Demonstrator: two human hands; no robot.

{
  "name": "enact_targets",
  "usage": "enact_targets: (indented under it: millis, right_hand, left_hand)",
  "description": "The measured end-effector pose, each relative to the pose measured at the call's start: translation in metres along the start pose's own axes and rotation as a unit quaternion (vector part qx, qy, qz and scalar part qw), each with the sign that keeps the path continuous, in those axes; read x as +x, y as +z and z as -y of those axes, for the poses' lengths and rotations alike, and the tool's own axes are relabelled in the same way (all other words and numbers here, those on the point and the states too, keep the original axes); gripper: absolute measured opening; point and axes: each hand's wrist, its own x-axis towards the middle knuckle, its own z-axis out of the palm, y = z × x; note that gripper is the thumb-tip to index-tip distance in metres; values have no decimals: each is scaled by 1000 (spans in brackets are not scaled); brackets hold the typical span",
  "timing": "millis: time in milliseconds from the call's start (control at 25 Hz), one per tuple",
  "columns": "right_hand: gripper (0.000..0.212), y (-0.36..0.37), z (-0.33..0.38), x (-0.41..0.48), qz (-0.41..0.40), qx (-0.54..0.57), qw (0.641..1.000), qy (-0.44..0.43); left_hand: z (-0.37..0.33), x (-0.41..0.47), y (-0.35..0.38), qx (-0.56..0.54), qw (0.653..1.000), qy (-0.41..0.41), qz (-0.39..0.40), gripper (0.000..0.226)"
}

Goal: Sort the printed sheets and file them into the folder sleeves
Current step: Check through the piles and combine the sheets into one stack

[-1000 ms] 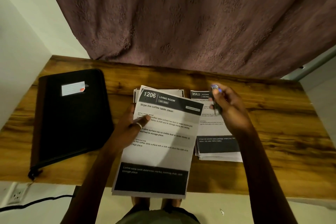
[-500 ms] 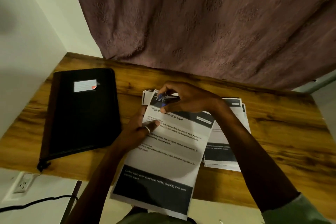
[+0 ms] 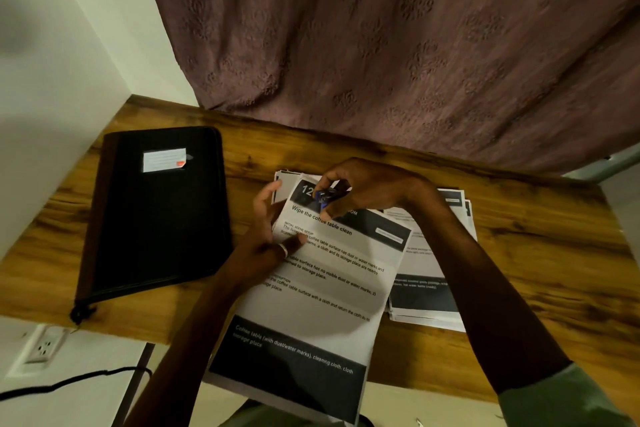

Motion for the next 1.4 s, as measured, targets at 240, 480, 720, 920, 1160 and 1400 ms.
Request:
enact_targets:
  millis: [240, 480, 720, 920, 1160, 1400]
  right_hand:
    - [38, 0, -1, 1, -7, 38, 999, 8]
    - [40, -11, -2, 2, -71, 56, 996, -5]
    - [38, -17, 4, 17, -36, 10, 999, -25]
    - [37, -26, 8, 26, -14, -15, 1000, -23]
    - [36, -32, -24, 42, 86, -19, 995, 52]
    - [27, -27, 3, 43, 98, -47, 993, 39]
  left_hand:
    - [-8, 9, -1, 45, 999, 9, 27, 71]
    - [-8, 13, 0, 26, 999, 11, 31, 78]
    - [-9, 16, -1, 16, 999, 3, 36, 79]
    - [-8, 17, -4, 37, 999, 8, 26, 81]
    - [-10, 18, -5, 48, 999, 6, 23, 79]
    - [-11, 16, -5, 66, 998, 13, 13, 77]
